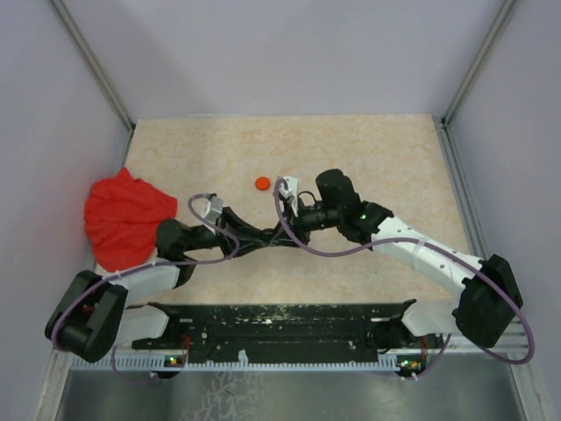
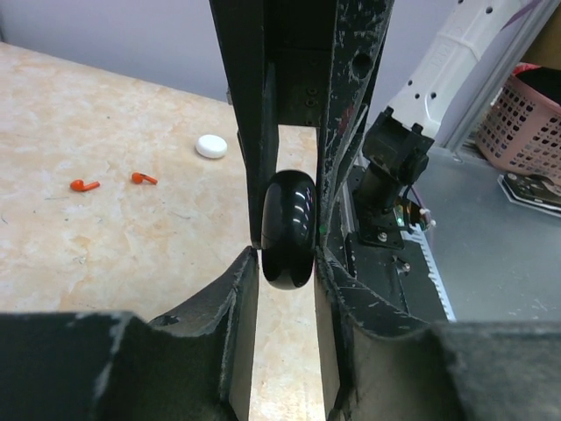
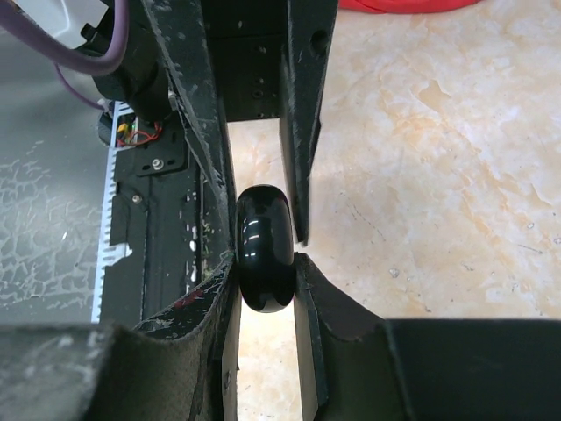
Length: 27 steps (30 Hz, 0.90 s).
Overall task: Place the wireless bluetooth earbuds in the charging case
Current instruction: Place the charging case at the center of the board.
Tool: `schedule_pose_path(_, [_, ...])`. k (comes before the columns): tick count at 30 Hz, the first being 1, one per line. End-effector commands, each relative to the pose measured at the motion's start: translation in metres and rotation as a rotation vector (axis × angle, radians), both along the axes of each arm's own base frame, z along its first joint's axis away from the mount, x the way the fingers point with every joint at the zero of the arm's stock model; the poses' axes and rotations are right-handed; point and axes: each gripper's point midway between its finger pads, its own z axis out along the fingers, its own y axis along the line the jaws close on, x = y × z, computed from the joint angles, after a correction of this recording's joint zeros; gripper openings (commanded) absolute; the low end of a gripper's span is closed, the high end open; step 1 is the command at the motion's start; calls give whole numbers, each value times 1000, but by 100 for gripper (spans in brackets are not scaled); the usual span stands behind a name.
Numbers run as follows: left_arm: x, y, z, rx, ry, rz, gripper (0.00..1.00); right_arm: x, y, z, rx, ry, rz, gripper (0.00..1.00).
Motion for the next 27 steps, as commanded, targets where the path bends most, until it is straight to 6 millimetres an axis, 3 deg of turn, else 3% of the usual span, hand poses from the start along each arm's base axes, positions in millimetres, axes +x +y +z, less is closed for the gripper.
schedule_pose_path(1, [6, 3, 17, -19, -51, 58, 41, -8, 3, 33, 76, -71, 34, 4])
schedule_pose_path(6, [9, 9, 19, -33, -52, 131, 61, -4, -1, 45, 98, -97, -14, 4])
schedule_pose_path(11, [20, 15, 18, -25, -13, 226, 68, 10, -9, 52, 107, -103, -143, 4])
schedule_pose_path(12, [23, 17, 18, -22, -1, 251, 78, 14, -12, 51, 104, -93, -182, 4])
schedule_pose_path(13, [26, 19, 19, -18, 11, 275, 96, 20, -16, 50, 97, -77, -221, 4])
schedule_pose_path(14, [28, 20, 18, -10, 31, 296, 100, 25, -19, 47, 90, -60, -263, 4])
schedule_pose_path(21, [32, 34, 24, 67, 106, 399, 100, 59, -61, 8, 35, 68, -575, 4])
schedule_pose_path(27, [39, 56, 46, 110, 115, 554, 100, 79, -118, -33, 36, 197, -892, 4])
